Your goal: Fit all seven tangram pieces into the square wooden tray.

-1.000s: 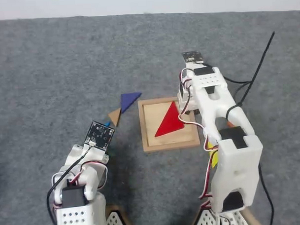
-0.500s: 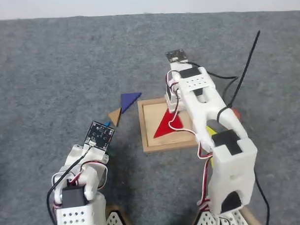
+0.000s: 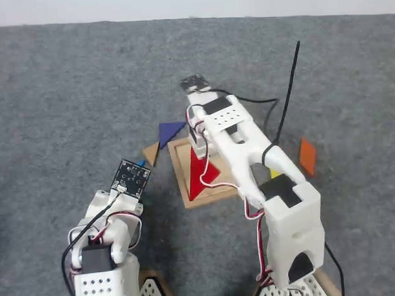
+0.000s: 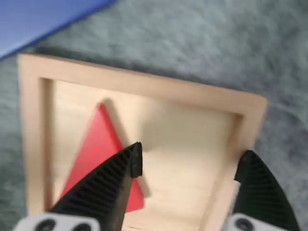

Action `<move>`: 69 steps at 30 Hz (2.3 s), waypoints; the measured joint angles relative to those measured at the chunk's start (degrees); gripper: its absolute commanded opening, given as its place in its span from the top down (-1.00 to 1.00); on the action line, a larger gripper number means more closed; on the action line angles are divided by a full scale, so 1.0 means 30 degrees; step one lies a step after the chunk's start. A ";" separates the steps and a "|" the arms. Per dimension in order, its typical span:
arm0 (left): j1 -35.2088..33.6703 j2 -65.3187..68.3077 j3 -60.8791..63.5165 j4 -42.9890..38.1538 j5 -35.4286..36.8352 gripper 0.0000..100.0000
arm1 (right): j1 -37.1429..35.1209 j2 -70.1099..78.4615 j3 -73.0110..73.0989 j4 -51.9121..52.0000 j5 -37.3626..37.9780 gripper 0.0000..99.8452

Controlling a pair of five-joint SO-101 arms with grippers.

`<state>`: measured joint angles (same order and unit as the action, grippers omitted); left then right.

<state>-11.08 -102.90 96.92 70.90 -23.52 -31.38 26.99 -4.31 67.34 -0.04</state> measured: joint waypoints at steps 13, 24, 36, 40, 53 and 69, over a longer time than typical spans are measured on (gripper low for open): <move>0.0000 0.0000 0.0000 0.0000 0.0000 0.78 | -0.1582 0.0117 -0.0352 -0.0029 0.0440 0.38; 0.0000 0.0000 0.0000 0.0000 0.0000 0.78 | 0.0762 0.0352 0.0264 -0.0088 -0.0527 0.38; 0.0000 0.0000 0.0000 0.0000 0.0000 0.78 | 0.3546 0.0000 0.1319 -0.0205 -0.1612 0.38; 0.0000 0.0000 0.0000 0.0000 0.0000 0.78 | 0.3370 -0.1289 0.1612 -0.0059 -0.1582 0.38; 0.0000 0.0000 0.0000 0.0000 0.0000 0.78 | 0.3575 -1.1018 0.7326 0.0879 0.0527 0.38; 0.0000 0.0000 0.0000 0.0000 0.0000 0.78 | 0.4161 -1.3802 1.6615 -0.3223 0.3604 0.37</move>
<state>-11.08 -102.90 96.92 70.90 -23.52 -18.90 -14.42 45.54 57.67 10.77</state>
